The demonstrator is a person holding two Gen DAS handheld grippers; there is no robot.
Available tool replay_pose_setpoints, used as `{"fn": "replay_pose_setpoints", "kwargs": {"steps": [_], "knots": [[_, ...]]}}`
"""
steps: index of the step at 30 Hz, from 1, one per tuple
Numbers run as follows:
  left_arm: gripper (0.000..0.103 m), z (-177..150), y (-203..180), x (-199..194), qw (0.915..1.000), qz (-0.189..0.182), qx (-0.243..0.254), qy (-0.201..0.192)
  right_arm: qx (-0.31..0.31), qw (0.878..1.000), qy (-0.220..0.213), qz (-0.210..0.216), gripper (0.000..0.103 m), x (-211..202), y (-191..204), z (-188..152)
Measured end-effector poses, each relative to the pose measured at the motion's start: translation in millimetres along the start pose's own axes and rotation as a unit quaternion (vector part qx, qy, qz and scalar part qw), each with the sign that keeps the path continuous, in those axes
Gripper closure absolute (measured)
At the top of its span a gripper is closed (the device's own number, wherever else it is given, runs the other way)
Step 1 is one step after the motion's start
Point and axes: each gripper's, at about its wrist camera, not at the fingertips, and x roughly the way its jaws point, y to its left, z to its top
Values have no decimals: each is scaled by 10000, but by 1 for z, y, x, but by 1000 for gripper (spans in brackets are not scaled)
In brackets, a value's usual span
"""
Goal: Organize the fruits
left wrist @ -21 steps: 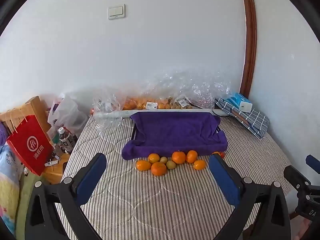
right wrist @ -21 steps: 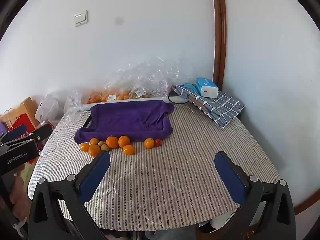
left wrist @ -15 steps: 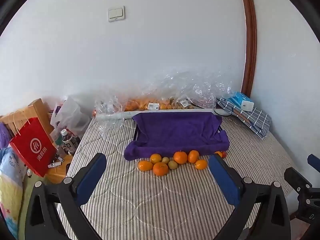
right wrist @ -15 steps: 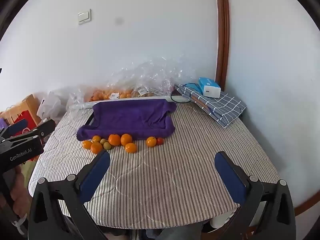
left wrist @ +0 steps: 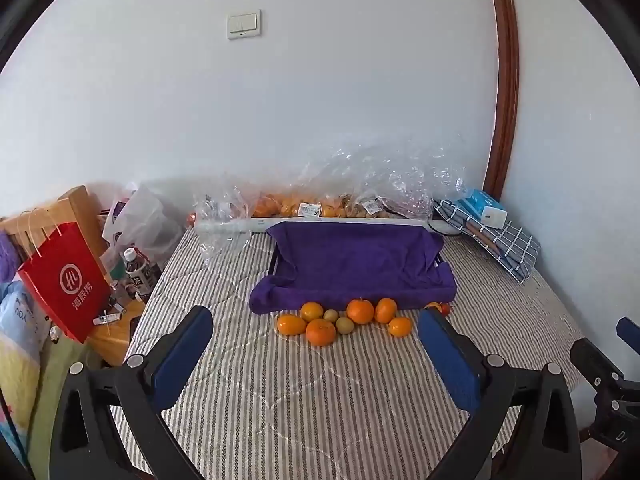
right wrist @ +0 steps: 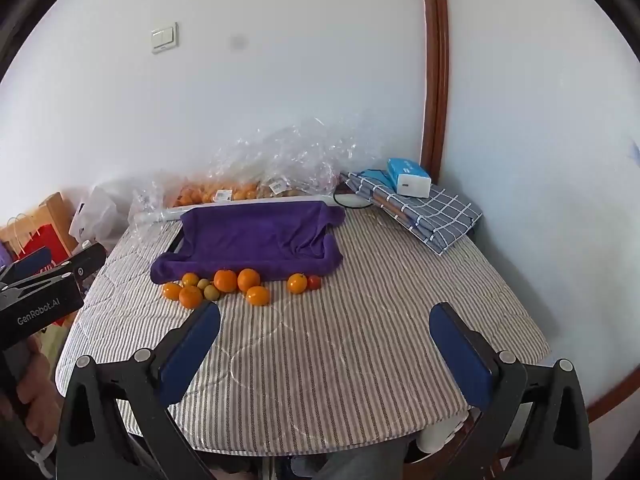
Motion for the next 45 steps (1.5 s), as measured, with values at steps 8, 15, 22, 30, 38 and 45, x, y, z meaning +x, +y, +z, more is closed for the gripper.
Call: {"fn": "replay_pose_setpoints", "kwargs": {"steps": [8, 15, 22, 30, 38, 45], "knots": [[0, -3, 9, 2, 9998, -90, -154, 41, -40, 10000, -43, -18, 0, 0, 10, -1], [0, -4, 12, 1, 9998, -76, -165, 39, -23, 10000, -13, 50, 0, 1, 9, -2], [0, -5, 18, 1, 9996, -114, -255, 22, -63, 9999, -73, 80, 0, -1, 14, -1], [0, -8, 16, 4, 9998, -80, -191, 70, -72, 9999, -19, 91, 0, 1, 18, -3], [0, -8, 16, 6, 9998, -67, -196, 69, -27, 10000, -13, 94, 0, 1, 19, -5], [0, -7, 13, 7, 9998, -92, -168, 61, 4, 9999, -53, 95, 0, -1, 17, -3]]}}
